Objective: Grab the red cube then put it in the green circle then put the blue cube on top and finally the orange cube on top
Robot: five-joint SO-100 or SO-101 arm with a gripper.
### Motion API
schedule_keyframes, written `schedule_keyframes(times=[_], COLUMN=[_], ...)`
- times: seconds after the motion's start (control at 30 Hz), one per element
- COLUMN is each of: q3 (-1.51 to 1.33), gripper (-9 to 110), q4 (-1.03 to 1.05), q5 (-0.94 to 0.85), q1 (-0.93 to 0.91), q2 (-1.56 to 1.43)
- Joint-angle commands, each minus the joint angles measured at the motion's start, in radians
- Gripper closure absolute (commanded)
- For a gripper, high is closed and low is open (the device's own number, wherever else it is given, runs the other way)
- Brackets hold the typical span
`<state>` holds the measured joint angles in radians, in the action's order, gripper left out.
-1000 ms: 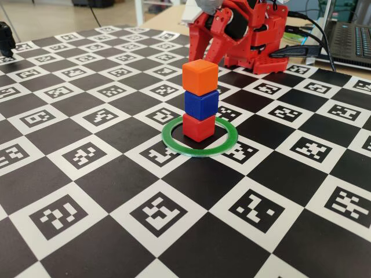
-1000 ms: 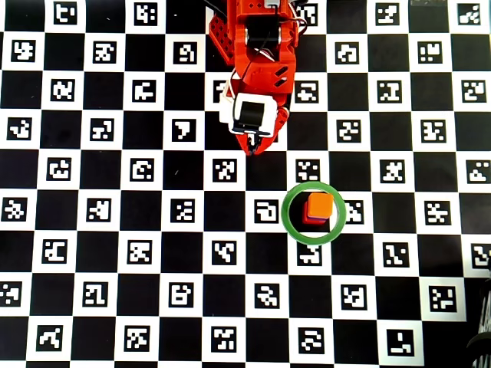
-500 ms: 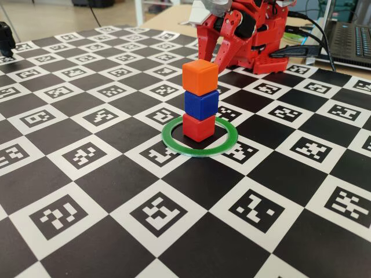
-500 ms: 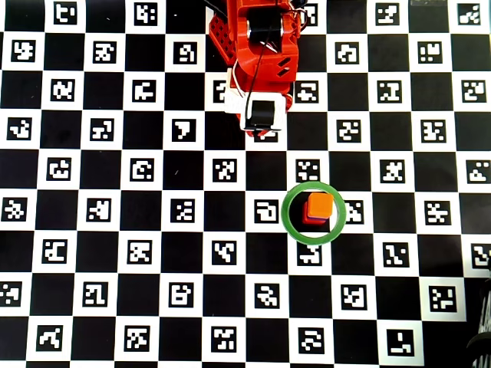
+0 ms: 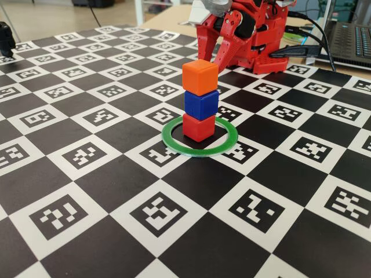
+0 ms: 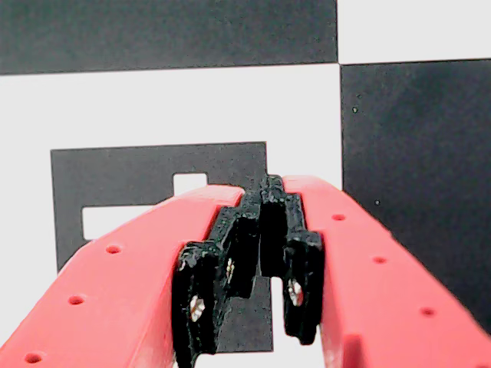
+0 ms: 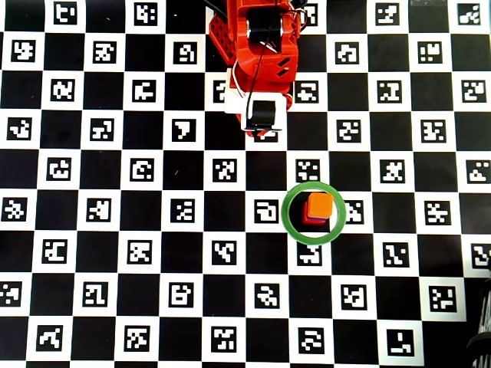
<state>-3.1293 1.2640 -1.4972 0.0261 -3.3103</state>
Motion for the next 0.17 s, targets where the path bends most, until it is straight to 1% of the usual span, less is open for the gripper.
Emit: schedule_keyframes(times=[0.0, 0.13], q3=[-0.040, -0.040], gripper=[108, 108], q4=[0.106, 0.106], q5=[-0.006, -0.006], q1=[-0.008, -0.008], q2=[-0.051, -0.051])
